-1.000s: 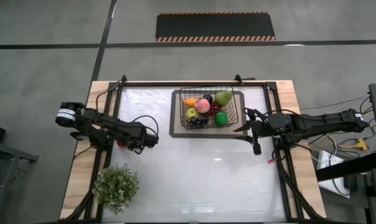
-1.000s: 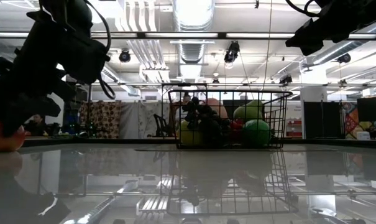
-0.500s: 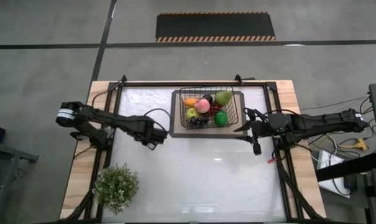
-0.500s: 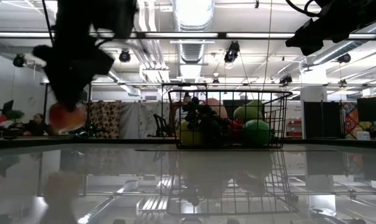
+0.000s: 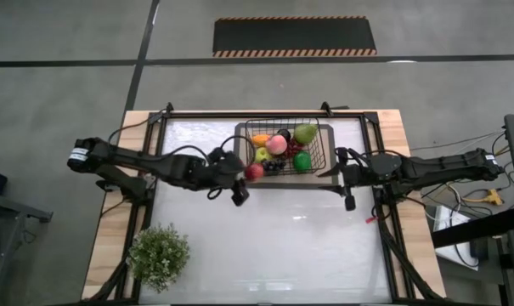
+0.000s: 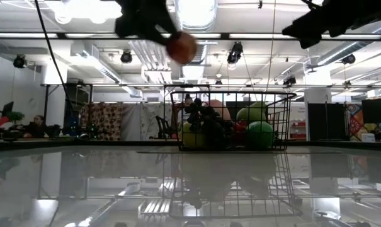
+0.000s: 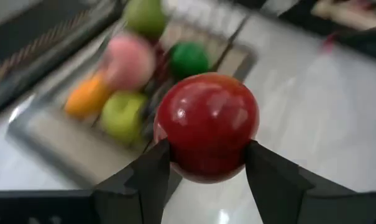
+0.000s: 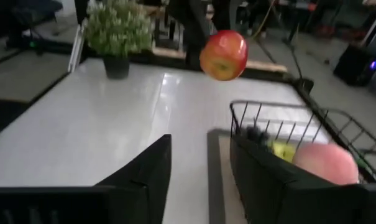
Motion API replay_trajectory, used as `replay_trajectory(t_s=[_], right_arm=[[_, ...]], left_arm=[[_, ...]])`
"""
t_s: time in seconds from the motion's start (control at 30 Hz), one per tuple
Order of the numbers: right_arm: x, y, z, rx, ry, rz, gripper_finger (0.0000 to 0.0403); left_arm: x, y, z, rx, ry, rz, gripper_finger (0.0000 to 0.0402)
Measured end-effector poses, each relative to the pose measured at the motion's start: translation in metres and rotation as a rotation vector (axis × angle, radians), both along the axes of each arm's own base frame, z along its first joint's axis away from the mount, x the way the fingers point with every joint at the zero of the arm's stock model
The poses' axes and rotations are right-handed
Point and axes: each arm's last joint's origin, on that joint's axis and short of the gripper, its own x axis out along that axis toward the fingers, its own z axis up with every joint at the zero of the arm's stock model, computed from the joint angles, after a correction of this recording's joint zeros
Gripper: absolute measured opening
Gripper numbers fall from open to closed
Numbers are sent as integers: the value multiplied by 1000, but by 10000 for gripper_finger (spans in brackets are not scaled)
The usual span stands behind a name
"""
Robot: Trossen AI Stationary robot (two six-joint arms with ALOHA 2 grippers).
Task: Build produce basket
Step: Put the red apple into the black wire basket
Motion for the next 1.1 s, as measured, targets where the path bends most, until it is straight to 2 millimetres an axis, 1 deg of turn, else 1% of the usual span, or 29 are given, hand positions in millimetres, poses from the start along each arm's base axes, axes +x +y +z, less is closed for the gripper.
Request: replay_trajectory(t_s=[0.13,0.27,0.37,0.47,0.57,0.67,0.87,1.1], right_arm=[[7,1,0,-11,-75,3,189],[17,2,-1,-62,-200,17,239],[26,3,-10,-113,-285,23,270],[32,3,-20,-143,-383,18,289],[37,4,-22,-143,-490,9,294],[44,4,-24,-140,-526,4,292],[68,6,-12,-141,-520,-2,286],[92,8,-4,-176,-409,8,288]], left_arm=[[9,-11,12,87,-119,-110,175],[16,-21,16,155,-236,-185,175],[18,-26,15,194,-314,-220,175],[20,-28,14,211,-375,-230,175],[20,-29,9,221,-413,-232,175],[20,-29,5,226,-441,-231,175],[19,-28,-5,226,-507,-223,175],[17,-28,-9,221,-559,-215,175]])
